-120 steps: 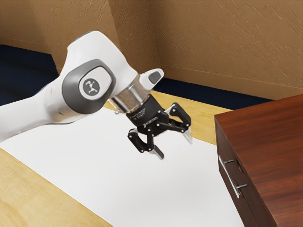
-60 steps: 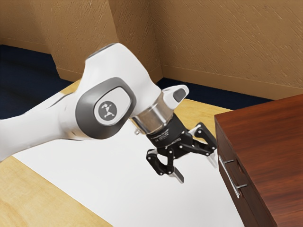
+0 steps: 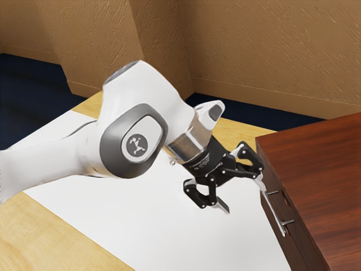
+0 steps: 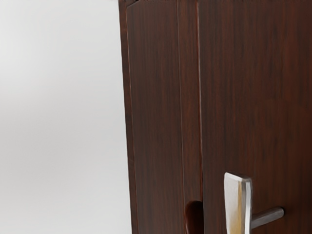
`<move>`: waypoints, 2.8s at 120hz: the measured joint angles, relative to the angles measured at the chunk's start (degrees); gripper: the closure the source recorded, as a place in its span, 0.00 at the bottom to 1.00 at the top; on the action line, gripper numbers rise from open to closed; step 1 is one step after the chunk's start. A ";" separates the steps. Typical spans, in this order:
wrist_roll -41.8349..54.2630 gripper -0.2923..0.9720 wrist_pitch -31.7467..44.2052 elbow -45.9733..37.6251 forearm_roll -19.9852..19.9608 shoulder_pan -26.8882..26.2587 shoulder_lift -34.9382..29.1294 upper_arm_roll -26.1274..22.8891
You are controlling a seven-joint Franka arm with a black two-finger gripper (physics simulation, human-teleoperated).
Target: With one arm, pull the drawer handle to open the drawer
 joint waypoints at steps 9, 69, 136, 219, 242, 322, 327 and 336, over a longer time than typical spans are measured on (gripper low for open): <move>-0.53 0.30 1.80 -0.35 0.00 0.12 0.44 -0.28; -3.88 0.35 7.45 -2.90 -0.11 -0.12 0.73 -3.50; -6.34 0.46 7.87 -3.22 -0.22 0.07 1.16 -4.14; -7.66 0.49 4.02 -6.48 -0.18 0.88 -3.19 -3.52; -7.86 0.49 2.46 -7.43 -0.24 1.49 -4.91 -3.48; -8.23 0.49 -0.71 -12.95 -0.58 2.07 -12.05 -1.48; -8.23 0.49 -0.90 -13.18 -0.60 2.30 -12.41 -1.45; -8.23 0.49 -1.23 -13.42 -0.66 2.67 -12.93 -1.42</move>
